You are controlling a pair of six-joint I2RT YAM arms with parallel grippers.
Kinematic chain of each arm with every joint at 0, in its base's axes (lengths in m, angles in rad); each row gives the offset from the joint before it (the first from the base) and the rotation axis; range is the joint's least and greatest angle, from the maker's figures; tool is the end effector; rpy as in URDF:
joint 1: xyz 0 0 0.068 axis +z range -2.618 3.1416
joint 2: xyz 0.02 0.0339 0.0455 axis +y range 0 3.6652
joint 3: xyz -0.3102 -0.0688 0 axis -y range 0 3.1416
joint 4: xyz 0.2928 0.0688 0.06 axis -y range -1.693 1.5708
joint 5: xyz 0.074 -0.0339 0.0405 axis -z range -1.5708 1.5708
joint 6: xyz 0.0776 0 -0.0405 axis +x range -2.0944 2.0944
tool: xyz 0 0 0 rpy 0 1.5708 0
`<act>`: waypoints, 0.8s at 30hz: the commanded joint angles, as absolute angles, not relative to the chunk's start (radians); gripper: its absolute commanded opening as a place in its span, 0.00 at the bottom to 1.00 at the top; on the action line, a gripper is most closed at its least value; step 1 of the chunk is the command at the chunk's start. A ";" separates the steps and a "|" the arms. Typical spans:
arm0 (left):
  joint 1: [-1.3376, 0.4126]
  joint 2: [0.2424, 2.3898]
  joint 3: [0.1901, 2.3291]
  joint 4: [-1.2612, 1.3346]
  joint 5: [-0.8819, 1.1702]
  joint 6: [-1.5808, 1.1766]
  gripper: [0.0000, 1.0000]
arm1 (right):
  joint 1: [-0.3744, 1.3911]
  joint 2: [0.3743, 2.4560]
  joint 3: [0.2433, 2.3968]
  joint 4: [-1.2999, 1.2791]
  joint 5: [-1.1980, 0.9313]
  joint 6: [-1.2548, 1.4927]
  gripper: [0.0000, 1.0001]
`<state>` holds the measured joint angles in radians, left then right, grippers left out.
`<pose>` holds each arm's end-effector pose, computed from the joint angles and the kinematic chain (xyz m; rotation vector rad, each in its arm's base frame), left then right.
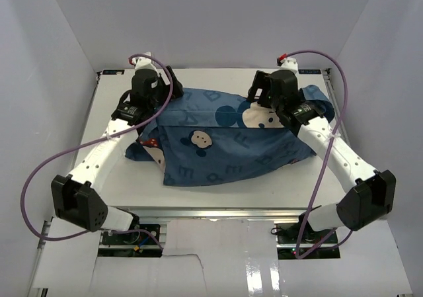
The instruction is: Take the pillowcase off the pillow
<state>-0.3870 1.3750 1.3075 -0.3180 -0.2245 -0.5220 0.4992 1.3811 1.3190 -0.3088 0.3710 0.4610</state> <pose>0.3718 -0.1329 0.4016 -0.2806 1.9452 -0.3809 0.3592 0.1638 0.4068 0.2087 1.9144 0.2856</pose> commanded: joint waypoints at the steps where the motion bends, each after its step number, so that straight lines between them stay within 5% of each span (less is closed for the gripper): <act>1: -0.354 1.336 1.416 -0.356 -0.186 -0.382 0.98 | 0.459 1.358 1.368 -0.187 0.306 0.362 0.90; 16: -0.350 1.083 1.519 -0.655 -0.091 -0.324 0.97 | 0.373 1.540 1.614 -0.279 0.046 0.209 0.90; 20: -0.348 0.869 1.295 -0.637 0.133 -0.382 0.93 | 0.371 1.493 1.482 -0.128 -0.025 0.245 0.90; 24: -0.350 0.850 1.089 -0.605 0.109 -0.417 0.95 | 0.371 1.552 1.730 -0.318 -0.018 0.203 0.90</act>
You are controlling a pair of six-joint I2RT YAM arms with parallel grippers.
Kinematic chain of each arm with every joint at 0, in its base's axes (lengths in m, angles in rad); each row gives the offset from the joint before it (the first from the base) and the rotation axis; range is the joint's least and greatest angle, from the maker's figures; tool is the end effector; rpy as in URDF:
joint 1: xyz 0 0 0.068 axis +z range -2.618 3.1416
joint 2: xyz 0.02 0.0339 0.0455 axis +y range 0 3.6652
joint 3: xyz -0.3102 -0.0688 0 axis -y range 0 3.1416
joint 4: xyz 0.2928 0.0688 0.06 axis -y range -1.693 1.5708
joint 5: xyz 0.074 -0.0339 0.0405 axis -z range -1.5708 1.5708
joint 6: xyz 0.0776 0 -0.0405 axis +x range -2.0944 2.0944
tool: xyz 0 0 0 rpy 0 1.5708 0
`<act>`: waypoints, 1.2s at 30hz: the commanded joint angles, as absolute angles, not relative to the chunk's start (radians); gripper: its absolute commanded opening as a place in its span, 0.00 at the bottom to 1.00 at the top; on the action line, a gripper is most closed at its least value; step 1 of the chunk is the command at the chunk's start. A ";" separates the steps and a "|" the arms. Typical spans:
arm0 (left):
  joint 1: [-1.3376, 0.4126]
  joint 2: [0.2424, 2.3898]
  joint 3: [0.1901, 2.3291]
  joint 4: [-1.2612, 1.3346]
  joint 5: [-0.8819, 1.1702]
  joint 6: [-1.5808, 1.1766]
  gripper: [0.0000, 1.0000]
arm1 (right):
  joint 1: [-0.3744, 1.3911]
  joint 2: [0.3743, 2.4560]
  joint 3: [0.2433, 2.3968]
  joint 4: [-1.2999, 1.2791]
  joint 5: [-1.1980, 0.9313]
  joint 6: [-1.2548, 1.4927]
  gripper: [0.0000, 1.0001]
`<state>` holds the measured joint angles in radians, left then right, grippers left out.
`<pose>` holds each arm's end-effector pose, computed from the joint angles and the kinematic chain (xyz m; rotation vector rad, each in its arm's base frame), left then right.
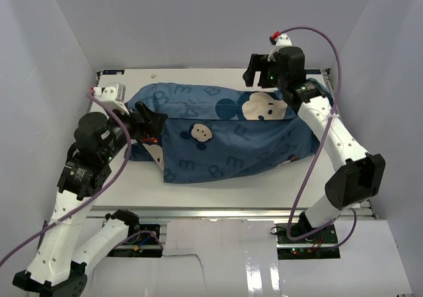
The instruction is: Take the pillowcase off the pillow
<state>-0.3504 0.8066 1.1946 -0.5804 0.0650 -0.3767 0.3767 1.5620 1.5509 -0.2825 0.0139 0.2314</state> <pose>0.1883 -0.0742 0.4748 0.0245 1.7997 -0.5818 0.4243 0.1667 0.4366 -0.1271 1.8800 0.4063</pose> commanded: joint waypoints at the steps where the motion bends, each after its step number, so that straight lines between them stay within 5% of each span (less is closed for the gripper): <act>1: -0.348 0.865 1.057 -0.583 0.056 -0.422 0.96 | 0.373 1.571 1.793 -0.362 -0.044 0.201 0.90; 7: -0.341 1.151 1.002 -0.306 0.075 -0.417 0.96 | 0.428 1.444 1.847 -0.393 -0.112 0.144 0.90; 12: -0.336 1.376 1.207 -0.298 0.127 -0.382 0.96 | 0.472 1.339 1.665 -0.399 -0.198 0.136 0.90; 22: -0.336 1.111 1.122 -0.328 -0.063 -0.400 0.97 | 0.508 1.152 1.151 -0.103 -0.207 0.204 0.91; 27: -0.319 1.127 1.008 -0.373 -0.239 -0.459 0.95 | 0.575 1.201 1.080 -0.098 -0.158 0.198 0.91; 36: -0.216 1.184 0.804 -0.086 -0.061 -0.519 0.91 | 0.742 1.227 1.063 -0.127 -0.015 0.172 0.91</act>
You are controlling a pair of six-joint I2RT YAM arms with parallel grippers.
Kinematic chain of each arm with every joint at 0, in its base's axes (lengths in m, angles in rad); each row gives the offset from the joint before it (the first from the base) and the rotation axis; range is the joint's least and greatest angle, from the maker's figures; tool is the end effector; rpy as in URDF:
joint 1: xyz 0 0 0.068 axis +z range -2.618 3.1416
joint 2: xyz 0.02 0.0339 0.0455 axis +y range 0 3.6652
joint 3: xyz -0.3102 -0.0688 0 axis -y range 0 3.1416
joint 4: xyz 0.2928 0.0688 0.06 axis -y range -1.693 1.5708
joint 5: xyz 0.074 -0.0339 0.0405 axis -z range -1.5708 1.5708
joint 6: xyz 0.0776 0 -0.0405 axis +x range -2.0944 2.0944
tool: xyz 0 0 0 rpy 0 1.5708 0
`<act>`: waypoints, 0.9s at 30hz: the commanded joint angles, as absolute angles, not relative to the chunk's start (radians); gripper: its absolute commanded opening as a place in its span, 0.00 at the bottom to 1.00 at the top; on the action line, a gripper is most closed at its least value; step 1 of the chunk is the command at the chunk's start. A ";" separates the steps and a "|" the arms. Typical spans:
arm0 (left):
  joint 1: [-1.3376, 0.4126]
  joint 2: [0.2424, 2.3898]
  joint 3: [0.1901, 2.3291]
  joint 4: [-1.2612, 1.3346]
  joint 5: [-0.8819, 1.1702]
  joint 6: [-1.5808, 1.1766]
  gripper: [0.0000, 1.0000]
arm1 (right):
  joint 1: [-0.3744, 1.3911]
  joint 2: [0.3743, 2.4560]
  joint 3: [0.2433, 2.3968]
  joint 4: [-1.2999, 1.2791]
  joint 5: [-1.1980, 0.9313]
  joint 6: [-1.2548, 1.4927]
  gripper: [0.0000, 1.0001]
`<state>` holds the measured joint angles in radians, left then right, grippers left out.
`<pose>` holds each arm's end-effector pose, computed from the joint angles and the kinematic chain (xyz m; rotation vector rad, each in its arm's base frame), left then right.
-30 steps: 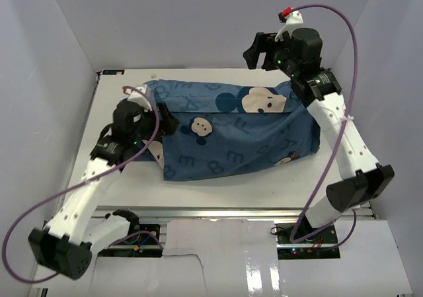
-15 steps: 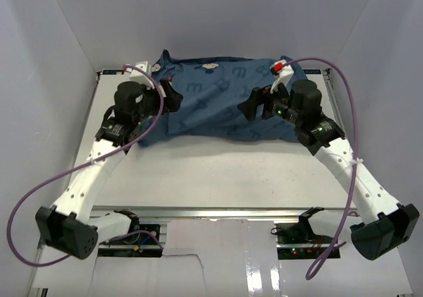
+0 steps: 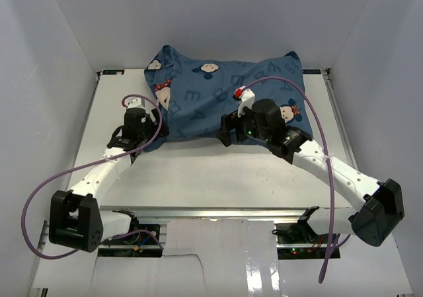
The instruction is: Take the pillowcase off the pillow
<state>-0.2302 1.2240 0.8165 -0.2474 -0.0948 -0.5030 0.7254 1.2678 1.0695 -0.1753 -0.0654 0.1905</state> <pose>0.3202 -0.0675 0.2522 -0.3562 2.2101 -0.2963 0.2715 0.2475 0.3554 -0.5724 1.9198 0.6627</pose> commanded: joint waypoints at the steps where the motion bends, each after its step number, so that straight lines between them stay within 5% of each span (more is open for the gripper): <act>1: -0.183 1.202 0.789 -0.046 -0.064 -0.523 0.91 | 0.745 1.218 1.055 -0.124 -0.017 0.173 0.91; 5: -0.066 1.281 0.773 0.069 0.102 -0.546 0.90 | 0.750 1.184 1.028 -0.113 -0.037 0.181 0.90; 11: -0.055 1.393 0.779 0.118 0.067 -0.465 0.89 | 0.755 1.167 1.025 -0.135 -0.037 0.160 0.90; 16: -0.063 1.417 0.695 0.320 0.369 -0.500 0.80 | 0.755 1.135 1.011 -0.130 -0.054 0.153 0.90; 17: -0.069 1.423 0.687 0.322 0.389 -0.508 0.69 | 0.755 1.132 1.011 -0.127 -0.049 0.152 0.90; 18: -0.077 1.424 0.680 0.315 0.403 -0.523 0.29 | 0.755 1.128 1.011 -0.129 -0.043 0.152 0.90; 20: -0.119 1.367 0.625 0.283 0.387 -0.555 0.05 | 0.756 1.124 1.015 -0.126 -0.044 0.155 0.90; 27: -0.474 0.921 0.437 0.140 0.061 -0.683 0.00 | 0.849 1.210 1.112 -0.161 0.159 0.137 0.94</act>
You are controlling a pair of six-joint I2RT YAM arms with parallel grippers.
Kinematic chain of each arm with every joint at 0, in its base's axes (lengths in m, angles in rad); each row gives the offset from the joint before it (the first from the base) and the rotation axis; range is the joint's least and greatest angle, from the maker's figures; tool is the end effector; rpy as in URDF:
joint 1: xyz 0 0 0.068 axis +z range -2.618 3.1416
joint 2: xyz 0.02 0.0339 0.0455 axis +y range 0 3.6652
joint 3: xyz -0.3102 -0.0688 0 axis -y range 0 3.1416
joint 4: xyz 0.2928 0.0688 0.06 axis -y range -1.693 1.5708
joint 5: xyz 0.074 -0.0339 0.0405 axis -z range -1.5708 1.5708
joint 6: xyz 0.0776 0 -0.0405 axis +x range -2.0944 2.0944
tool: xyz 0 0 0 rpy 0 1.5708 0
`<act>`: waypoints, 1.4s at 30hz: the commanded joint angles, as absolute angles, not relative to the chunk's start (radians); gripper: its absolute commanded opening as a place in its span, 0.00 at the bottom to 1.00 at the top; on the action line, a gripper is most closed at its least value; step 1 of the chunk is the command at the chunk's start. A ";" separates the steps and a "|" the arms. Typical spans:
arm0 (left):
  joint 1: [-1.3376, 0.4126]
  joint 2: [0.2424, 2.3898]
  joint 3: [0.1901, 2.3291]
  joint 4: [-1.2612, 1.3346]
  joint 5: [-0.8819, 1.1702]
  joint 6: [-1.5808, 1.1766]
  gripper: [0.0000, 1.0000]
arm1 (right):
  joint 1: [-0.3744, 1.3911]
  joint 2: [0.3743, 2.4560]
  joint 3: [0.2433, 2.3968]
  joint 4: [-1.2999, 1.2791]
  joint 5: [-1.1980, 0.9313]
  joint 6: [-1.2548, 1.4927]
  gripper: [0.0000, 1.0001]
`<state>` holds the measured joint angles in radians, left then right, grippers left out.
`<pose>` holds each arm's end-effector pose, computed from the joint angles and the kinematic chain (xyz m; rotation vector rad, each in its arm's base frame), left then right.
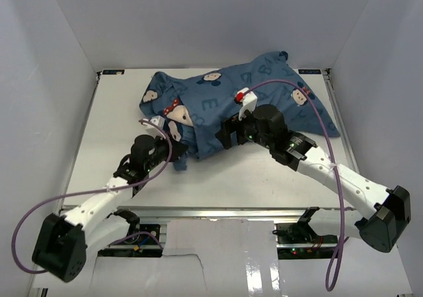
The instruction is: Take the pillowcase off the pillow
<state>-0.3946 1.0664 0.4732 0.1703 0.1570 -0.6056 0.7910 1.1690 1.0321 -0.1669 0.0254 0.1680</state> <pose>0.2573 -0.1203 0.2093 -0.1136 2.0757 -0.7870 0.2416 0.2415 0.3731 -0.5726 1.8369 0.6302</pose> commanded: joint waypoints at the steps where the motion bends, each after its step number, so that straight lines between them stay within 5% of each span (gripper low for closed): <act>1: -0.486 0.889 0.433 0.127 0.060 -0.707 0.00 | 0.873 1.224 1.123 -0.164 0.185 0.132 0.95; 15: -0.538 0.733 0.316 0.117 0.115 -0.764 0.00 | 1.084 1.405 1.135 -0.035 0.391 0.147 1.00; 22: -0.538 0.715 0.304 0.118 0.121 -0.772 0.00 | 1.124 1.568 1.187 -0.071 0.672 0.163 1.00; 26: -0.538 0.698 0.301 0.068 0.063 -0.795 0.00 | 1.124 1.577 1.149 -0.037 0.868 0.184 0.63; 33: -0.538 0.647 0.287 -0.057 -0.141 -0.844 0.00 | 0.993 1.460 1.126 -0.044 0.761 0.127 0.48; 34: -0.538 0.646 0.275 -0.055 -0.146 -0.848 0.00 | 0.979 1.451 1.126 -0.055 0.747 0.127 0.40; 35: -0.540 0.644 0.270 -0.051 -0.147 -0.851 0.00 | 0.968 1.442 1.124 -0.057 0.741 0.130 0.08; 41: -0.540 0.689 0.293 -0.035 -0.141 -0.833 0.00 | 0.930 1.457 1.108 -0.058 0.674 0.146 0.08; 42: -0.538 0.702 0.302 -0.035 -0.117 -0.824 0.08 | 0.930 1.459 1.104 -0.058 0.661 0.155 0.08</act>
